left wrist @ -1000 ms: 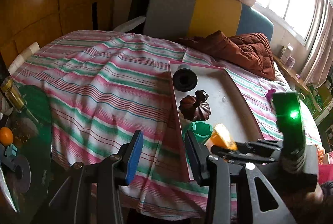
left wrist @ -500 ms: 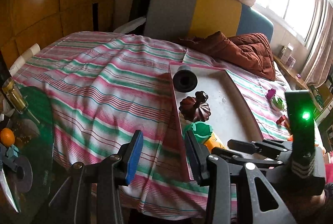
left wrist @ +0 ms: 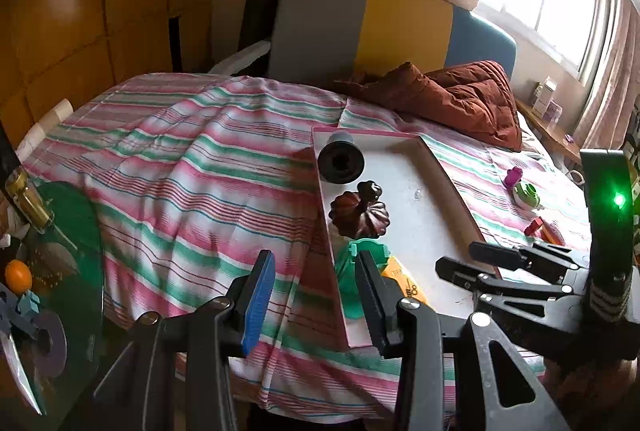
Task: Organize rigid objects
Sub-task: 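Move both tools away from the tray toward the remaining toys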
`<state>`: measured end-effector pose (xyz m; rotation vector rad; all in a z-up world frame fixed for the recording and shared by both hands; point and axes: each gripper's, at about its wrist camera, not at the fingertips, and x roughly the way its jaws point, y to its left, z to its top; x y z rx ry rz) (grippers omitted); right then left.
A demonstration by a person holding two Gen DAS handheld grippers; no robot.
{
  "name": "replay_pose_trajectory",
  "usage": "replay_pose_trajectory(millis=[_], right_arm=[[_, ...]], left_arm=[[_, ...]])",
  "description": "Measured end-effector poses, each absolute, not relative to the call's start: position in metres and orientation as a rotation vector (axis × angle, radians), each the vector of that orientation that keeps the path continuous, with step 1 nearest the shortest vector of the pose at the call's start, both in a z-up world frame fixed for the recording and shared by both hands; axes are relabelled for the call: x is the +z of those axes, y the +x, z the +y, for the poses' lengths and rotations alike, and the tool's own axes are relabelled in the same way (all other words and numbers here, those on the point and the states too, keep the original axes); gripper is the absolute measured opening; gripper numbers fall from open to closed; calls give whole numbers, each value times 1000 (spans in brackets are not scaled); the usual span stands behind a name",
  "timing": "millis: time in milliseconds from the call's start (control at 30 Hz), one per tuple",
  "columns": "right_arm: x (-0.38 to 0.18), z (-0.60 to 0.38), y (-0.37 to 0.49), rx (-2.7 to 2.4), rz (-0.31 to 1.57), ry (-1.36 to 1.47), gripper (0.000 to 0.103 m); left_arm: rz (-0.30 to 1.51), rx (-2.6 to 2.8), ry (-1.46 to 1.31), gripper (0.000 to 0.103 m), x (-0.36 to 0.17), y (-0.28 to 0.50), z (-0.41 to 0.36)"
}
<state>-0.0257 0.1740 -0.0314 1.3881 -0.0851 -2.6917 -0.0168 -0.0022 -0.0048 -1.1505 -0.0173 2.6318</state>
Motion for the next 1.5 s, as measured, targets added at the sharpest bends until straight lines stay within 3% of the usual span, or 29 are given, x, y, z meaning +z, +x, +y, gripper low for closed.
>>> replay_pose_trajectory(millis=[633, 1067, 1500], right_arm=[[-12, 243, -13, -2922, 13, 1362, 61], [-15, 333, -3, -3063, 8, 1475, 62], [-31, 462, 18, -3290, -257, 1606, 62]], left_arm=[[64, 2581, -1121, 42, 3, -19, 31], [157, 2477, -1083, 42, 12, -26, 86], [191, 2262, -1115, 42, 9, -48, 180]])
